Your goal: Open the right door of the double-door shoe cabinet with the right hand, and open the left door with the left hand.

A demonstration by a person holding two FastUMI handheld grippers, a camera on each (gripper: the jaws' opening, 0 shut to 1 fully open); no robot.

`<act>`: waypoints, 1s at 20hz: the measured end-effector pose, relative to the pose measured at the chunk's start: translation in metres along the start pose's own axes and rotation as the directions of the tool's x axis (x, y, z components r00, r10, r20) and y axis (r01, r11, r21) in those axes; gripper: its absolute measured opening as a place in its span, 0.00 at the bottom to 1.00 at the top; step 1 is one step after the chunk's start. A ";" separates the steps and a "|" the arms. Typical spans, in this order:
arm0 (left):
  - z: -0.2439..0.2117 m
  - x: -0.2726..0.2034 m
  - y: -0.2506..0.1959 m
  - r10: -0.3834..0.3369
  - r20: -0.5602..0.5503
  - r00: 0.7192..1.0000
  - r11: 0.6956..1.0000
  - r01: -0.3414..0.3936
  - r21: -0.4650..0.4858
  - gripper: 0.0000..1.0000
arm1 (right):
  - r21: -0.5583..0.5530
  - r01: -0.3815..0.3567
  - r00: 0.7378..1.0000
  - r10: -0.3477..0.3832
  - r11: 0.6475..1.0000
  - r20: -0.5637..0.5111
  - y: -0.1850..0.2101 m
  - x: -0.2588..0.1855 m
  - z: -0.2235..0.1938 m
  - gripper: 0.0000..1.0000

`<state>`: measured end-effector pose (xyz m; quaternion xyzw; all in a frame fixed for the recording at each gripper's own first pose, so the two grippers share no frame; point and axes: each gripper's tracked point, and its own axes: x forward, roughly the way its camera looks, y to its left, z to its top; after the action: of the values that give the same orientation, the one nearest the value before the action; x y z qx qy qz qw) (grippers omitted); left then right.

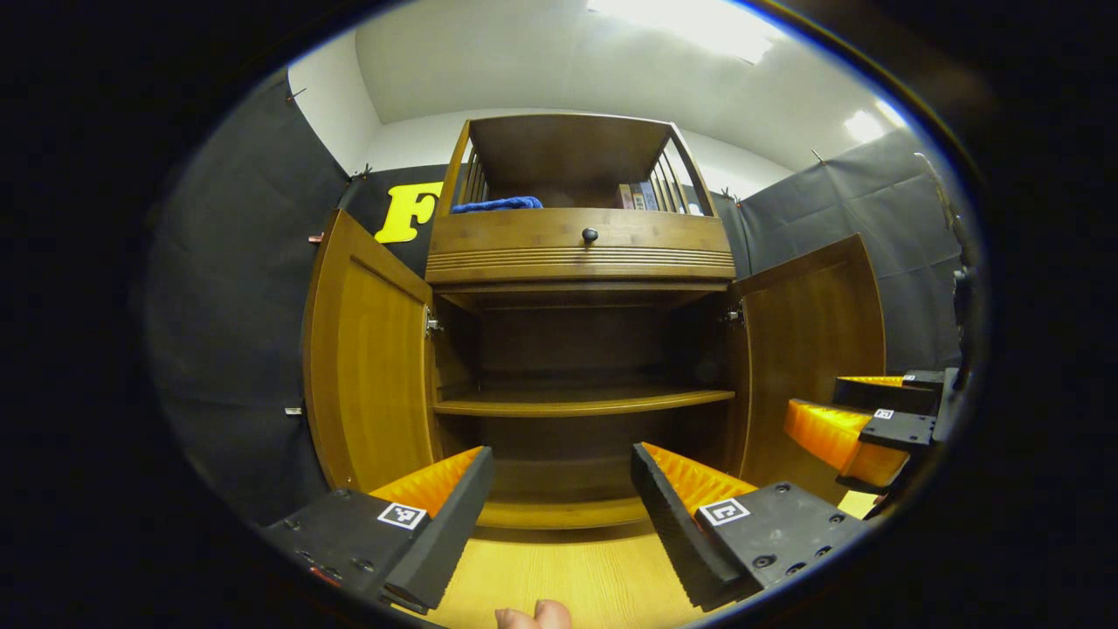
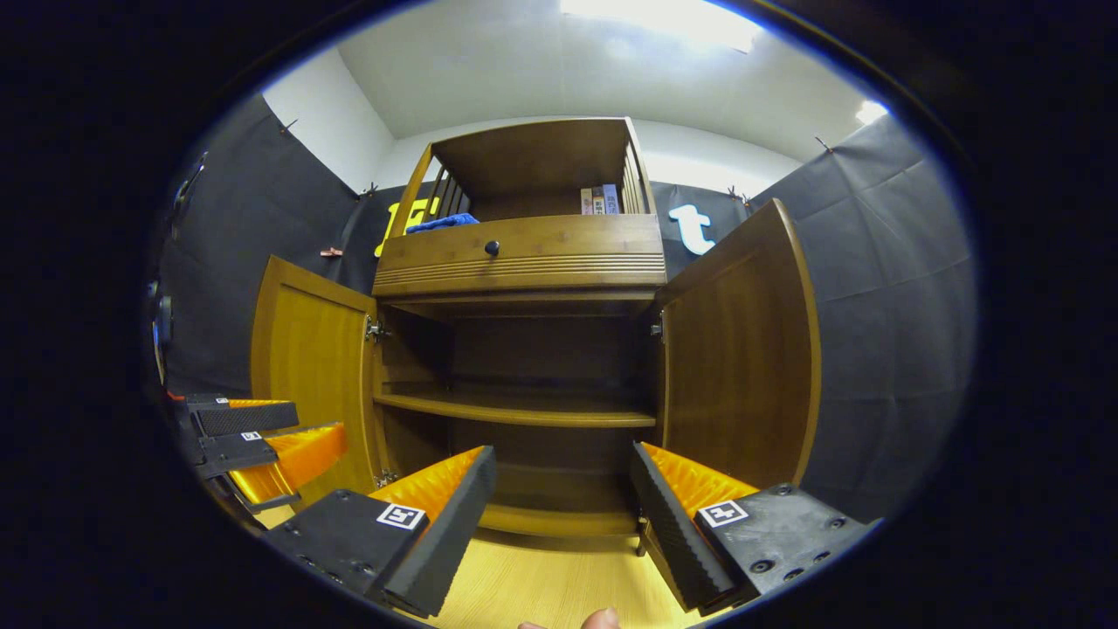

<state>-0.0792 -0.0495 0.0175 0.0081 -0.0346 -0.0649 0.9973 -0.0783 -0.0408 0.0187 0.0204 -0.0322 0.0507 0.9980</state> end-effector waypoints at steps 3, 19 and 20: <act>0.002 0.001 0.001 0.001 0.008 1.000 1.000 -0.001 -0.015 1.00 | 0.000 0.004 1.000 -0.004 1.000 -0.016 -0.001 0.005 -0.005 0.97; 0.001 0.005 -0.004 0.000 0.000 1.000 1.000 0.000 -0.013 0.97 | -0.004 -0.002 1.000 0.001 1.000 -0.024 -0.001 0.007 -0.009 0.97; 0.001 0.006 -0.005 -0.001 0.001 1.000 1.000 0.001 -0.015 0.97 | -0.002 -0.001 1.000 0.001 1.000 -0.025 -0.002 0.007 -0.010 0.98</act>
<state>-0.0745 -0.0552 0.0189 0.0005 -0.0346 -0.0658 0.9972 -0.0707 -0.0415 0.0093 0.0186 -0.0200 0.0511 0.9983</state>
